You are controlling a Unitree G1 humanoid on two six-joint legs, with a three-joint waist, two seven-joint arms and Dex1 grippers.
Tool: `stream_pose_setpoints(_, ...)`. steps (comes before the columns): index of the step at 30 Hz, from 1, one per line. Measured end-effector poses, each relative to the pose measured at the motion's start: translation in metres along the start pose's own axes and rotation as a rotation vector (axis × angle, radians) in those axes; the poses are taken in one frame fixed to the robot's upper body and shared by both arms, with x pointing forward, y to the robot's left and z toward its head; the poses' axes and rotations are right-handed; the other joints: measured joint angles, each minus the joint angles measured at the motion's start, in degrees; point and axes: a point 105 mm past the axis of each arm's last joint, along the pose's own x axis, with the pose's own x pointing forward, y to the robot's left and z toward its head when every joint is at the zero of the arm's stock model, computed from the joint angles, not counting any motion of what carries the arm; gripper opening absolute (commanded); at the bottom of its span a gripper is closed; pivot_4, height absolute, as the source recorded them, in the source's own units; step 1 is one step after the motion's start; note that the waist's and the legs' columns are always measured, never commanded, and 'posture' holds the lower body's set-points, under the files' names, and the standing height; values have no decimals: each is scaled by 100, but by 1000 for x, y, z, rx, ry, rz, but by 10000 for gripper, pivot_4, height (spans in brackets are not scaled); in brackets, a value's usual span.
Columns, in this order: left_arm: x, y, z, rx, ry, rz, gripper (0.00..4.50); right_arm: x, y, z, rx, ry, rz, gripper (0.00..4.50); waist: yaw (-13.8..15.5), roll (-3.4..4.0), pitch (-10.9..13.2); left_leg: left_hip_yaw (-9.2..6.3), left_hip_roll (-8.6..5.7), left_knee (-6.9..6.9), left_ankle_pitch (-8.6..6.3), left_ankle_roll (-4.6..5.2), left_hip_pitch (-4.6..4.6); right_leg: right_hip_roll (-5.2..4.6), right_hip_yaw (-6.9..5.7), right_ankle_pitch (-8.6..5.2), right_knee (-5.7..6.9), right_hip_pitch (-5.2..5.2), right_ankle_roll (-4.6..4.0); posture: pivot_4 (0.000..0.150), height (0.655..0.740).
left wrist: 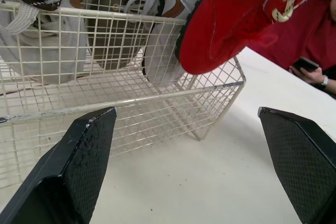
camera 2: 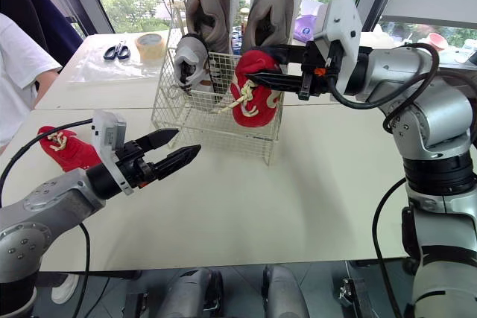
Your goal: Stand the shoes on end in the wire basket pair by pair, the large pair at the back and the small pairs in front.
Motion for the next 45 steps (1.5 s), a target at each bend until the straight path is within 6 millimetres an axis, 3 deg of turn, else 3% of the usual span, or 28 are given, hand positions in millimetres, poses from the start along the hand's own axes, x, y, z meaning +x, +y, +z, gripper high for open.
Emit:
stream_pose_setpoints(8,0,0,2,-9,-2,-14,44333,6,5,-47,113,51,12,12659,-11,-2,-1,1,1,3,6,-9,2,4,1,8,7,0,14,1500,7400)
stream_pose_setpoints(11,0,1,2,-15,2,-14,45000,7,4,-51,85,65,16,25823,-13,-2,-1,0,2,2,11,-17,3,7,0,10,11,-1,18,1500,7400)
stream_pose_setpoints(12,-1,3,1,-19,4,-10,45000,7,4,-52,81,70,21,32640,-11,-2,-1,0,2,2,10,-16,3,7,0,10,12,-1,18,1500,7400)
stream_pose_setpoints(15,-2,5,3,-21,5,-8,45000,5,4,-52,82,71,27,44363,-8,-2,-1,0,2,3,10,-16,3,6,0,10,12,0,18,1500,7400)
stream_pose_setpoints(19,-7,8,8,-23,4,-13,45000,-2,3,-48,108,82,29,44363,-6,-2,-1,-1,2,4,11,-17,3,6,0,10,13,0,17,1500,7400)
stream_pose_setpoints(26,-16,21,12,-40,26,7,45000,-13,0,-14,133,28,36,44363,-17,-2,-1,-1,3,4,9,-13,6,7,0,9,17,-1,15,1500,7400)
stream_pose_setpoints(31,-28,42,37,-79,-40,84,45000,-19,-7,33,147,-105,41,44363,-20,-2,-1,-5,5,3,9,-13,7,7,0,10,23,-2,15,1500,7400)
stream_pose_setpoints(35,-39,77,67,-53,-136,351,45000,-11,9,52,205,-163,154,44363,-15,-5,-3,-8,4,4,9,-13,11,5,0,12,23,6,18,1500,7400)
stream_pose_setpoints(37,-49,93,71,-35,-134,499,45000,-8,16,51,224,-149,212,44363,-20,-6,-4,-8,3,4,8,-12,10,3,1,13,24,5,21,1500,7400)
stream_pose_setpoints(38,-63,110,70,-17,-68,656,45000,-6,22,47,237,-118,263,44363,-30,-10,-4,-8,4,3,8,-12,10,4,1,14,25,3,22,1500,7400)
stream_pose_setpoints(40,-95,140,70,-64,-13,903,45000,-5,29,41,255,-79,333,44363,-46,-7,-3,-5,4,2,8,-12,10,2,5,14,37,-8,22,1500,7400)
stream_pose_setpoints(42,-143,166,65,-149,43,1191,45000,-5,39,28,268,-5,436,44363,-66,-14,-3,-5,10,2,8,-13,10,3,7,14,43,-13,22,1500,7400)
stream_pose_setpoints(43,-161,173,63,-176,65,1283,45000,-5,42,19,274,27,464,44363,-61,-17,-3,-5,10,2,9,-14,10,5,1,13,43,-14,23,1500,7400)
stream_pose_setpoints(45,-179,177,63,-199,81,1371,45000,-1,45,5,281,65,505,44363,-29,-17,-2,-2,5,2,10,-16,9,0,0,13,44,-15,22,1500,7400)
